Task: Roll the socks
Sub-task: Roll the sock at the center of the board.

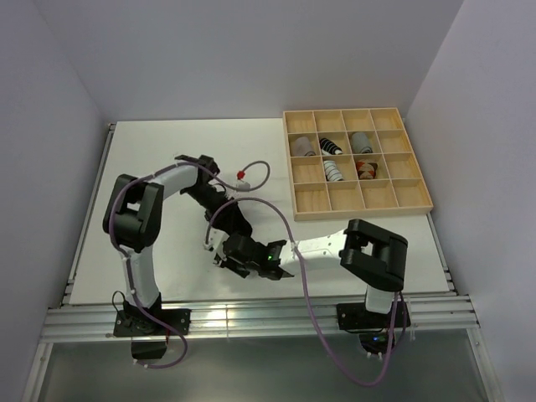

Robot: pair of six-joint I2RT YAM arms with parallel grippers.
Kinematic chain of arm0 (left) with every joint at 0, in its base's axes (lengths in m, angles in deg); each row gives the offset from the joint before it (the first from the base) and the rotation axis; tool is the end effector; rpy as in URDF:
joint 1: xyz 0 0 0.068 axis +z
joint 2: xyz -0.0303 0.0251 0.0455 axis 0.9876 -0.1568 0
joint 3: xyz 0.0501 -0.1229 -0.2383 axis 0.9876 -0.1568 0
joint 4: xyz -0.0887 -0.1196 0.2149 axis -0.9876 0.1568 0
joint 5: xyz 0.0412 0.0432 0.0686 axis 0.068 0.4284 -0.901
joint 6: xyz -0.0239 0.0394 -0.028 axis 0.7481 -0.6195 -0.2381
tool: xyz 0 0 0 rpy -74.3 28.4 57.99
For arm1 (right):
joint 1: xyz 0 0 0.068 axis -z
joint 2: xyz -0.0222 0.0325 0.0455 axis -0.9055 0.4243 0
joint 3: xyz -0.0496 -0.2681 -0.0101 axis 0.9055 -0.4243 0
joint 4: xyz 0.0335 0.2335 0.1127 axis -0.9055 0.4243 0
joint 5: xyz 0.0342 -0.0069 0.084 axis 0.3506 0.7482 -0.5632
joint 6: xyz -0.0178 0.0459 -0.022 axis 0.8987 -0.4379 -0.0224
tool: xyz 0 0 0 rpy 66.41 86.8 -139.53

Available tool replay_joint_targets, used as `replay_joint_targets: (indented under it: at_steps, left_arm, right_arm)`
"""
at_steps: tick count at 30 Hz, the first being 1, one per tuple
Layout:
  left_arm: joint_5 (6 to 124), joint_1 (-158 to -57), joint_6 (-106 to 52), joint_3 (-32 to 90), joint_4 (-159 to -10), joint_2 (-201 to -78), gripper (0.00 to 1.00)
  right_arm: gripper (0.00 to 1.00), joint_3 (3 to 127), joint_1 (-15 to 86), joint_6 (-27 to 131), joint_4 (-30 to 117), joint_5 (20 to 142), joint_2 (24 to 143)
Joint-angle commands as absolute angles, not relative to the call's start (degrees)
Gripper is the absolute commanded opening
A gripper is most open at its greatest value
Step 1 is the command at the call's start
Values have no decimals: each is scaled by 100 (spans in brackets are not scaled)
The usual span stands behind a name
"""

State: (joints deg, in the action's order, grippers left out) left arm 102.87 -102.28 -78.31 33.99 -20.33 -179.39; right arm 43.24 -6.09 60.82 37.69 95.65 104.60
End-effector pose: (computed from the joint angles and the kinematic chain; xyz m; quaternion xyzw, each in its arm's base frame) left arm 0.3128 -0.1495 0.1537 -0.4368 -0.8068 0.3976 0.0121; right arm 0.1227 0.3420 0.1522 -0.5261 0.7507 0.1758 0.3587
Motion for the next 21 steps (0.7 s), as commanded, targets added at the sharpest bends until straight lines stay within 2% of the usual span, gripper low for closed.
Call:
replay_joint_targets:
  at_steps: [1, 7, 13, 14, 15, 21]
  left_arm:
    - [10479, -9865, -6857, 3371, -3190, -17369, 42]
    - [10103, -9127, -5635, 2590, -5202, -16254, 43]
    - [9416, -8906, -5370, 1352, -6837, -14725, 53]
    - [9372, -8906, -5405, 1218, -6926, -14558, 61]
    - [9389, -8906, -5562, 1017, -6953, -14295, 63]
    - [9319, -9047, -6378, 182, -7112, -13503, 66]
  right_arm:
    - [4, 4119, -446, 5637, 3926, 8872, 10002]
    - [4, 4215, 107, 5408, 4216, 7449, 9931]
    - [4, 4619, 1134, 4907, 4523, 5746, 10282]
    - [4, 4846, 1250, 4854, 4611, 5551, 10509]
    - [4, 5014, 1347, 4819, 4916, 5349, 10659]
    - [4, 6306, 1830, 4460, 5885, 4109, 11862]
